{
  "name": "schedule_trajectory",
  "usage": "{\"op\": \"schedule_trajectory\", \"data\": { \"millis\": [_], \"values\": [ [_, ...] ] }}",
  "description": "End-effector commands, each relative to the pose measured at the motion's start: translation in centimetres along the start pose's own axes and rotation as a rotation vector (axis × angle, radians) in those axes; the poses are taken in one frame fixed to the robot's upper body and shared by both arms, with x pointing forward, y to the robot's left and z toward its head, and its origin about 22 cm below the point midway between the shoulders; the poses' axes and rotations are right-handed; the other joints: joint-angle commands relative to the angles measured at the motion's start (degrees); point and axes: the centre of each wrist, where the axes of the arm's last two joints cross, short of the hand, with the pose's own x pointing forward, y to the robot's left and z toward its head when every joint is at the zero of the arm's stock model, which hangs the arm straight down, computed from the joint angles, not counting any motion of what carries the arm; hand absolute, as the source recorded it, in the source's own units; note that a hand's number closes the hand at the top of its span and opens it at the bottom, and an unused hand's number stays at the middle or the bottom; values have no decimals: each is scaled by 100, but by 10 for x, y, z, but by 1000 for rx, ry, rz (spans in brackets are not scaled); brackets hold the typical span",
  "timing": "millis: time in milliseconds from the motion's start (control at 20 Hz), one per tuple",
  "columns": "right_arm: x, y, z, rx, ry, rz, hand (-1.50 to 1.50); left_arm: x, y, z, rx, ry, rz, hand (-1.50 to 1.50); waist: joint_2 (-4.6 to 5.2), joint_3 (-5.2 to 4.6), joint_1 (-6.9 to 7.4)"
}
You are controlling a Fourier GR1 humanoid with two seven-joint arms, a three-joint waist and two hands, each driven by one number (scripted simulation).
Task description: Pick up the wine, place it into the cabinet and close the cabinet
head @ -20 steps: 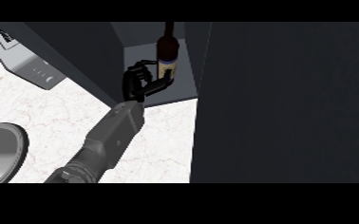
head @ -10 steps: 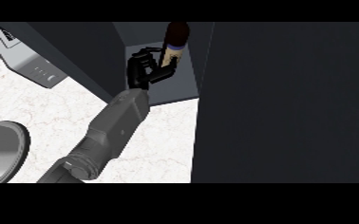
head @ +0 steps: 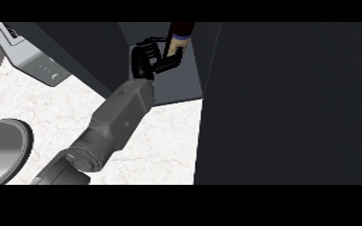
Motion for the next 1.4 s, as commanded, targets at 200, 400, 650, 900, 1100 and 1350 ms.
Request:
{"op": "schedule_trajectory", "data": {
  "millis": [200, 400, 650, 900, 1100, 1350],
  "values": [
    [5, -3, 8, -9, -10, -11, -150, 15, -10, -7, 18, 41, 9, 150, 21, -1, -15],
    [1, -8, 5, -14, -12, 3, -150, 16, -9, -8, 23, 50, 8, 150, 49, 7, 112],
    [2, -4, 5, 7, -22, 5, -150, 15, 19, -20, 48, -77, -280, 150, 84, 16, 55],
    [4, -5, 4, -3, -15, 9, -150, 16, 24, -23, 112, -111, -384, 150, 91, 6, 21],
    [3, -3, 12, 23, -10, 3, -150, 7, 51, -27, 170, -104, -465, 150, 94, 11, -41],
    [4, -2, 7, 17, -31, 12, -150, -3, 56, -22, 192, -75, -499, 150, 128, -5, -32]
  ]
}}
